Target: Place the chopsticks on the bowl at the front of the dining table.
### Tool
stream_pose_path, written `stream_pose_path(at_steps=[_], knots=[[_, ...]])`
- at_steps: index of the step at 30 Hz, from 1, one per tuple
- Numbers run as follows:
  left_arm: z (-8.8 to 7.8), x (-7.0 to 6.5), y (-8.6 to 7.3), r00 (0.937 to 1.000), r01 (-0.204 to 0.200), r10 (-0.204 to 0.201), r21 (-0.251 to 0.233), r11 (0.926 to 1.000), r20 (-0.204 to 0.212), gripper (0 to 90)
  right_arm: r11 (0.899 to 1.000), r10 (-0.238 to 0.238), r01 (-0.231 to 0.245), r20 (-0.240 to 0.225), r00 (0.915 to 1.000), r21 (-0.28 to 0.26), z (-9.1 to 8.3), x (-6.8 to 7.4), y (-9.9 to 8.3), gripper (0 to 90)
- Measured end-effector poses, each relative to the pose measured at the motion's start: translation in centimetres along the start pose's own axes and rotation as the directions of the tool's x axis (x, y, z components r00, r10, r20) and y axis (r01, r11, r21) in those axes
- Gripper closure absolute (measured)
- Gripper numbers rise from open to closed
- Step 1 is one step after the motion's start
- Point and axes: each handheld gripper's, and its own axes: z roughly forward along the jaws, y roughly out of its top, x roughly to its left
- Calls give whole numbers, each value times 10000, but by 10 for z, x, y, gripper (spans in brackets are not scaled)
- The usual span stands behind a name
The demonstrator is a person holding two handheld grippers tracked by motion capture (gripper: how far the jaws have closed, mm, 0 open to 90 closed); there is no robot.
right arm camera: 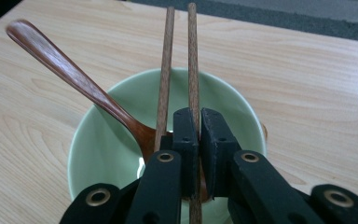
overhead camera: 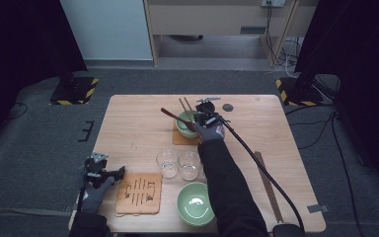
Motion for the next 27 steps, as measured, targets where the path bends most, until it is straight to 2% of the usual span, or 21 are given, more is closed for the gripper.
stream_pose_path(at_steps=[6,8,13,22,27], knots=[[0,0,0,10000,1,-1,1,10000,1,0,9997,-2,0,103,9999,247,5,-1,-3,842],[0,0,0,10000,0,0,1,10000,1,0,9997,40,-42,55,10000,243,5,-2,-2,804],[0,0,0,10000,2,-2,2,10000,1,0,9999,-85,84,108,9999,129,-3,-4,-1,768],[0,0,0,10000,-1,1,1,10000,-1,0,9978,-564,559,136,9983,367,-5,-4,-7,812],[0,0,0,10000,2,-2,1,10000,0,0,9979,-511,509,35,9987,403,-2,-2,-8,847]])
